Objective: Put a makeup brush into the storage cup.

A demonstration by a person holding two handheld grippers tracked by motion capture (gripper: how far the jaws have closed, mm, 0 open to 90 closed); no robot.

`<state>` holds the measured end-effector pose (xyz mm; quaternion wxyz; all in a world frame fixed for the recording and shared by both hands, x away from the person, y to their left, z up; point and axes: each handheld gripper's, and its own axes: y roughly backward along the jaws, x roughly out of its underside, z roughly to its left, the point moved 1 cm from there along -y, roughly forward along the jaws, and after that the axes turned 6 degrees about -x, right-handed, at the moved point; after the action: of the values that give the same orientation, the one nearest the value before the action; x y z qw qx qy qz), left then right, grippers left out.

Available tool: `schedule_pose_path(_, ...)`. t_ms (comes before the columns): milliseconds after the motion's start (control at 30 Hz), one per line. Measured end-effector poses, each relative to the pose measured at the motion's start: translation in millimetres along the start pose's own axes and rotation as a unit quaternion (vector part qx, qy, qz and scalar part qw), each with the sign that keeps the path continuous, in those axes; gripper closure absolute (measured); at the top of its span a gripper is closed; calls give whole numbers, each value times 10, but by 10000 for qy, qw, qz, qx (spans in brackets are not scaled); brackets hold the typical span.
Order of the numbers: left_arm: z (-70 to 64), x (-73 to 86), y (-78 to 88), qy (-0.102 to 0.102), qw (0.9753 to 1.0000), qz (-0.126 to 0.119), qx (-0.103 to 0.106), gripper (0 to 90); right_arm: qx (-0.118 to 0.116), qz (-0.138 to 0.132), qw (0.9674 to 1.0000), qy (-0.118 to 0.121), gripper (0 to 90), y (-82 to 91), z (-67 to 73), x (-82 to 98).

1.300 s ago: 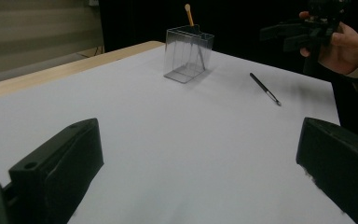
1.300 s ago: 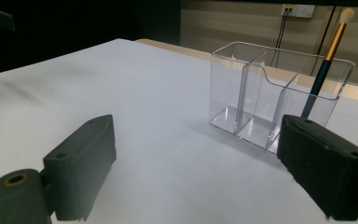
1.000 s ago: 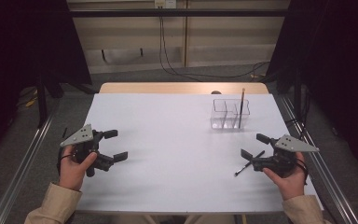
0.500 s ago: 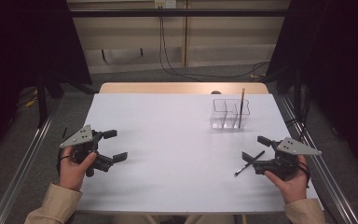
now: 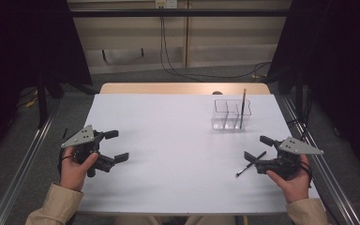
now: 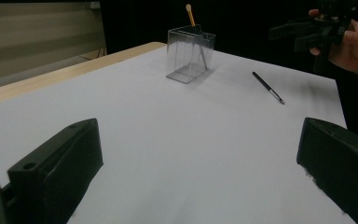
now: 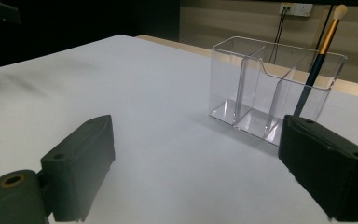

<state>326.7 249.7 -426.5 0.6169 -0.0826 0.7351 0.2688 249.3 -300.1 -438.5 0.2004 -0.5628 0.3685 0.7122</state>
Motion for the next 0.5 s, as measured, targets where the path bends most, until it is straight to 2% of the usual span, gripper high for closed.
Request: schedule_pose_path(500,12,8,10,48,10000,2,-29,1,30,48,10000,6,99,-154,-130,-53)
